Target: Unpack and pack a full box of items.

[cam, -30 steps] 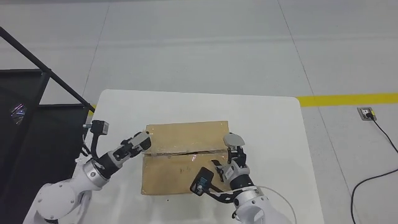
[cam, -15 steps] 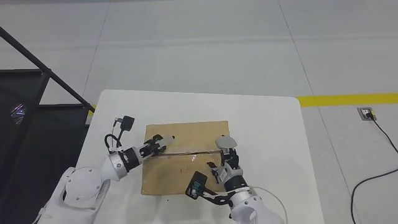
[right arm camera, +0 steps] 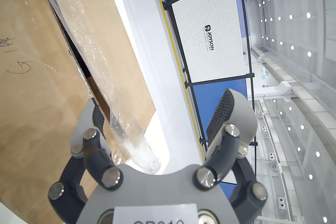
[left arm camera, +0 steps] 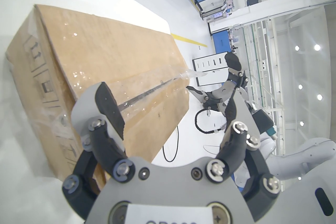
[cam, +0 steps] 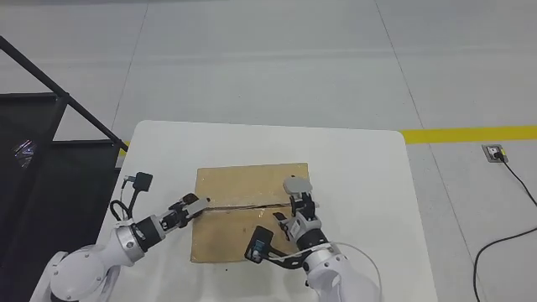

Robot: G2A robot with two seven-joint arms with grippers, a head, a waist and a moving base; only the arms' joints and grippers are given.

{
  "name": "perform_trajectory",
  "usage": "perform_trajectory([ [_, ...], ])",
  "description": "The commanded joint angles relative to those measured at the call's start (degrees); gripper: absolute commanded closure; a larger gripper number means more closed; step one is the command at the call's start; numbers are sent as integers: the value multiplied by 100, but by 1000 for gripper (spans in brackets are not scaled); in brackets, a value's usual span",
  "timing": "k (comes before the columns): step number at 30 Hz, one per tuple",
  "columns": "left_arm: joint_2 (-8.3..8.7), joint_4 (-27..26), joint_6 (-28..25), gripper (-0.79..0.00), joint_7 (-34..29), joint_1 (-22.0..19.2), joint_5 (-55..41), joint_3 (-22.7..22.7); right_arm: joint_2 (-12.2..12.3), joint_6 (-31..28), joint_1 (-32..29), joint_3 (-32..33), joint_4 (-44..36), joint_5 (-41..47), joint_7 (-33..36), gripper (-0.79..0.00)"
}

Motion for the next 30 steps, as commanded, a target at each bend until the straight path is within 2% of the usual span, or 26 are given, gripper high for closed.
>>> perform_trajectory([
  [1,-4,47,38,-785,81,11,-89,3,0,-12,24,-20,19,14,13,-785],
  [4,-12,109,52,-785,161,-23,-173,76,-7,19,0,26,-4,486,-206,-785],
  [8,-24,145,33,-785,253,-82,-223,195,18,283,-166,444,-97,1465,-797,-785],
  [11,-30,115,-15,-785,326,-102,-249,247,55,365,-289,706,-145,1796,-1080,-785],
  [14,-42,97,-12,-785,457,-139,-322,297,77,230,-275,744,-198,1676,-849,-785],
  [18,-56,150,-13,-785,562,-209,-288,420,25,100,-99,580,-200,1434,420,-785],
  [20,-60,216,-33,-785,589,-243,-243,474,-9,-34,56,584,-227,1838,616,-785],
  [21,-62,250,-38,-785,600,-254,-242,495,-4,-87,108,592,-293,1729,728,-785],
  [28,-70,431,-89,-785,610,-299,-294,581,-4,-87,108,592,-293,1729,728,-785],
  [30,-75,461,-113,-785,636,-309,-288,625,-1,-103,129,487,-356,1776,548,-785],
])
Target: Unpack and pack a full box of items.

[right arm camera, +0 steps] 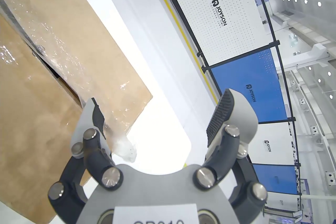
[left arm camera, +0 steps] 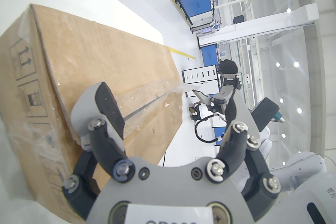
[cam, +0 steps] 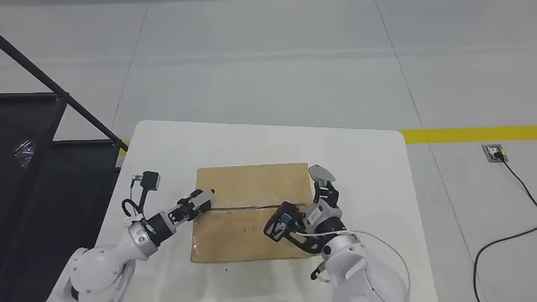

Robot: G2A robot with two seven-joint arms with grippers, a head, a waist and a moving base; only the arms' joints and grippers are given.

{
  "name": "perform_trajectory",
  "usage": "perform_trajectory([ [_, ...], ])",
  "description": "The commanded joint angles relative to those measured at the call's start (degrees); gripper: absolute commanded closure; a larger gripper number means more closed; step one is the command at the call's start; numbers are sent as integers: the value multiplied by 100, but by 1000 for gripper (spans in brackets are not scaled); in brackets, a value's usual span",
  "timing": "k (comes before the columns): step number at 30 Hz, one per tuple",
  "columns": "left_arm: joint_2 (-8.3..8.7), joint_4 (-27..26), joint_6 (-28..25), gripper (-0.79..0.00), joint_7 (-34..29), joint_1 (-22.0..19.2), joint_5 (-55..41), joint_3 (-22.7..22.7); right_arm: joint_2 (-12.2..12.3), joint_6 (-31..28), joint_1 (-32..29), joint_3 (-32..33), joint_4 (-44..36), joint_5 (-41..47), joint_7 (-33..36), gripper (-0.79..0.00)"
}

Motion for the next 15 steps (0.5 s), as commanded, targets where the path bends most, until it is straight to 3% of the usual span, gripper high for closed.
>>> perform_trajectory([
  [1,-5,26,-23,-785,37,-7,27,42,-13,1,37,-91,-68,228,-109,-785],
  [4,-11,56,-64,-785,82,-2,46,93,-103,29,179,-48,-39,1704,27,-785],
  [8,-17,72,-165,-785,121,37,-19,109,-229,-413,667,326,508,5131,269,-785],
  [15,-11,-33,-343,-785,207,212,-128,-3,-231,-490,727,380,588,5378,351,-785],
])
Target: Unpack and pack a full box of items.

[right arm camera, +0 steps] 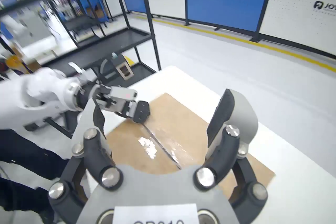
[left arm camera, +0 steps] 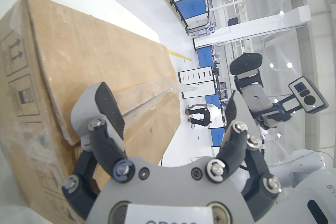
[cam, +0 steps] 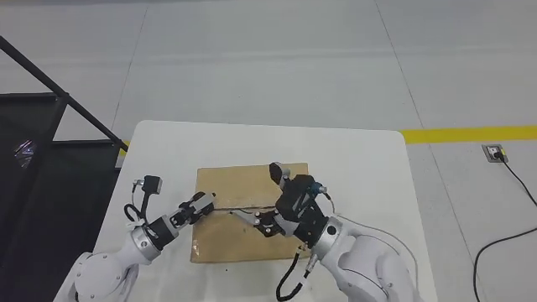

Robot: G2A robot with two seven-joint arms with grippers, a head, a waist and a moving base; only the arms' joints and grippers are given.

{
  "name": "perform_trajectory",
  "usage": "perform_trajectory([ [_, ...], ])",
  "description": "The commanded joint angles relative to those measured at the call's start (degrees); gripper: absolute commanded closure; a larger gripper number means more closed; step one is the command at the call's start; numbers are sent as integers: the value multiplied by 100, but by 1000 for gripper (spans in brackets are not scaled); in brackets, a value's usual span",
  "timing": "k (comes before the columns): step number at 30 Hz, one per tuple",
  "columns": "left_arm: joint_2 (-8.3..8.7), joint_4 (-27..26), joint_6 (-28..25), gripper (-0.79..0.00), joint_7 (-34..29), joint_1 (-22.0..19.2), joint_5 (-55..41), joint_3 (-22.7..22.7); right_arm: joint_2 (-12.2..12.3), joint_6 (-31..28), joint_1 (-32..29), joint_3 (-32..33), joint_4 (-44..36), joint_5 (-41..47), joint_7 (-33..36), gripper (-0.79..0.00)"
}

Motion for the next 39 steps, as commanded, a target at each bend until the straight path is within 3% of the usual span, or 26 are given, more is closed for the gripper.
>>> perform_trajectory([
  [1,3,-35,-49,-785,38,71,-59,-56,0,-5,1,1,2,-1668,-1,-785],
  [3,4,-57,-73,-785,86,133,-134,-118,0,-5,1,1,2,-1668,-1,-785],
  [4,4,-67,-75,-785,114,153,-183,-143,-35,28,-120,-135,21,-923,-245,-785],
  [5,3,-69,-73,-785,126,166,-228,-161,-42,-70,-126,-205,102,-427,-100,-785],
  [7,4,-67,-48,-785,141,166,-258,-187,-55,273,6,-135,172,139,295,-785],
  [14,-1,-44,-40,-785,182,149,-275,-181,-90,1610,973,132,983,3536,2755,-785],
  [15,-2,-35,-46,-785,178,148,-280,-181,-73,1802,1147,188,1090,3550,3027,-785],
  [27,-7,-14,-70,-785,144,133,-288,-149,-71,1824,1111,74,1203,3685,3001,-785],
  [28,-9,-14,-68,-785,142,132,-289,-136,-73,1944,1158,45,1311,3734,2983,-739],
  [29,-10,-11,-73,-785,141,130,-281,-125,-78,2073,1225,3,1409,3816,2985,-400],
  [30,-11,-6,-79,-785,145,128,-274,-117,-82,2239,1308,-47,1540,3881,3055,-274],
  [31,-12,-2,-88,-785,144,127,-265,-109,-85,2444,1416,-91,1653,3846,3085,-231],
  [33,-13,8,-89,-785,139,127,-266,-99,-99,2773,1600,-209,1831,3784,3042,0],
  [39,-12,30,-126,-785,114,152,-301,-126,-104,3494,1942,-453,2146,3638,3247,0],
])
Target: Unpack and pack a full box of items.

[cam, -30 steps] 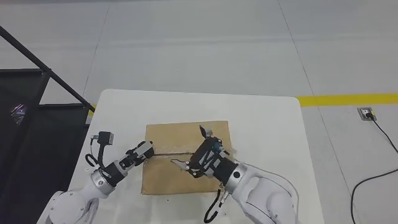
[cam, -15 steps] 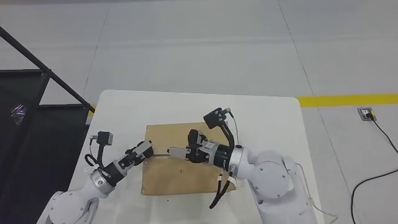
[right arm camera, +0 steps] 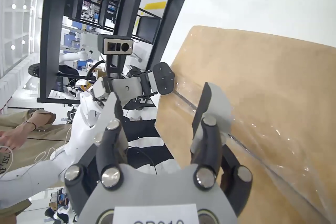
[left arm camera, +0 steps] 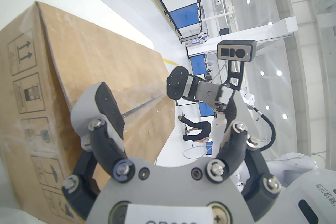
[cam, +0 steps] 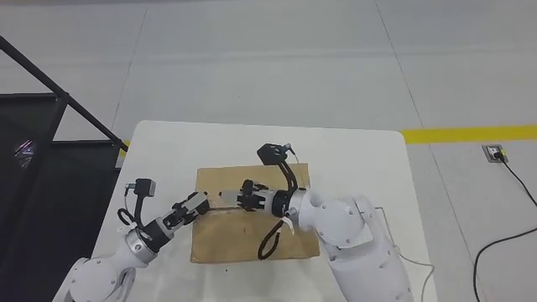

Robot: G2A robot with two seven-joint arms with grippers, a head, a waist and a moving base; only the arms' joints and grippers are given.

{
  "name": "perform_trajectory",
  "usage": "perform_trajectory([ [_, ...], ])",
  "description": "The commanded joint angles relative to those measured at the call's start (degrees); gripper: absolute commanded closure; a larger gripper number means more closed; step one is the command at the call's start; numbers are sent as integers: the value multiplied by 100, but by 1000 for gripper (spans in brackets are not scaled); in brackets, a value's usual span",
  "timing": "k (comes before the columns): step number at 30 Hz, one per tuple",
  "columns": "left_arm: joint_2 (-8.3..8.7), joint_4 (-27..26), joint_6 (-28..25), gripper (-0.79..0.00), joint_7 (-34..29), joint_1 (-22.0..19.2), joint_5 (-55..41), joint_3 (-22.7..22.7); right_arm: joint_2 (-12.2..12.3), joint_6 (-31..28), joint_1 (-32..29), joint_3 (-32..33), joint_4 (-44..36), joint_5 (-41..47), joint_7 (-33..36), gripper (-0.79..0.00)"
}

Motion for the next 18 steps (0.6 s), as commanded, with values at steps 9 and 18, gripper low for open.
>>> perform_trajectory([
  [9,0,27,-77,-785,-2,52,-185,-77,32,614,148,-256,182,-378,9,0],
  [18,-3,53,-93,-785,-15,82,-215,-86,43,887,334,-482,469,-614,-25,0],
])
